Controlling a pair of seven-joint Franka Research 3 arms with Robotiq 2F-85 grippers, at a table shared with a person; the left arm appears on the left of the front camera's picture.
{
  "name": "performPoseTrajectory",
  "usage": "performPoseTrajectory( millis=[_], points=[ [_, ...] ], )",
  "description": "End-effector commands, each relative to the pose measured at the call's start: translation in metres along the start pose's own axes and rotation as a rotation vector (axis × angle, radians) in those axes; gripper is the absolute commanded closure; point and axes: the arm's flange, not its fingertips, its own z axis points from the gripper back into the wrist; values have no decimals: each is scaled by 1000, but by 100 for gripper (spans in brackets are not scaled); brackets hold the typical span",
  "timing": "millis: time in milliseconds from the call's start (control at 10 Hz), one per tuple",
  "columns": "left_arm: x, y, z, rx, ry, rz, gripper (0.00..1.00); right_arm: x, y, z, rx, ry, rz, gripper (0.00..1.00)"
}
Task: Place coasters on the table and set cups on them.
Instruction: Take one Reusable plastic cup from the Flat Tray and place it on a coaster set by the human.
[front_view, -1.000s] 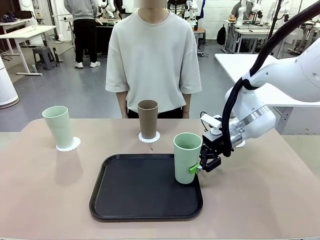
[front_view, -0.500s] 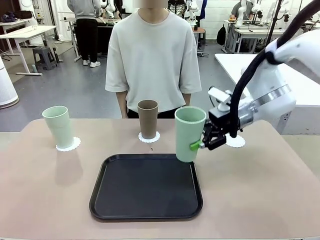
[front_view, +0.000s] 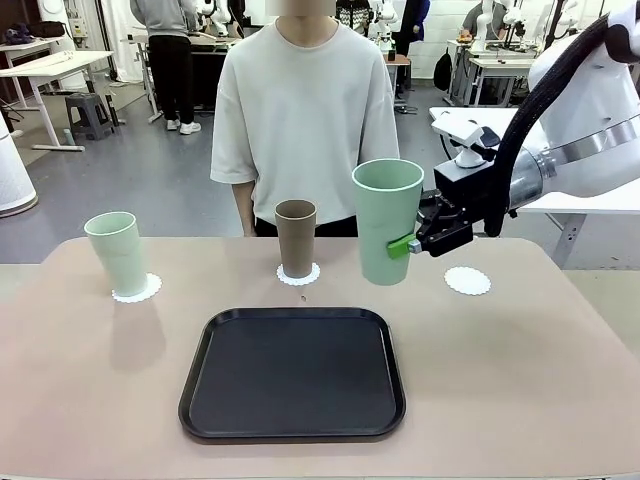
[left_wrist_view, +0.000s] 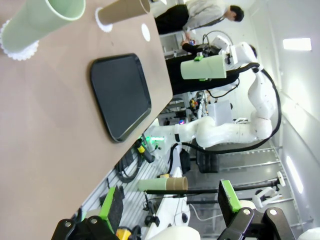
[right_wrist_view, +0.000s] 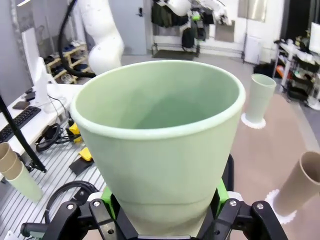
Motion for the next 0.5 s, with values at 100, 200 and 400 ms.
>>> performPoseTrajectory(
  millis=[100,200,400],
  points=[
    [0,-4,-2,2,-22,16,0,3,2,-1,37,-20,24,75],
    [0,-4,-2,2,-22,16,0,3,2,-1,37,-20,24,75],
    [0,-4,-2,2,-22,16,0,-17,-15,19,-25,-61,-83,17]
  ],
)
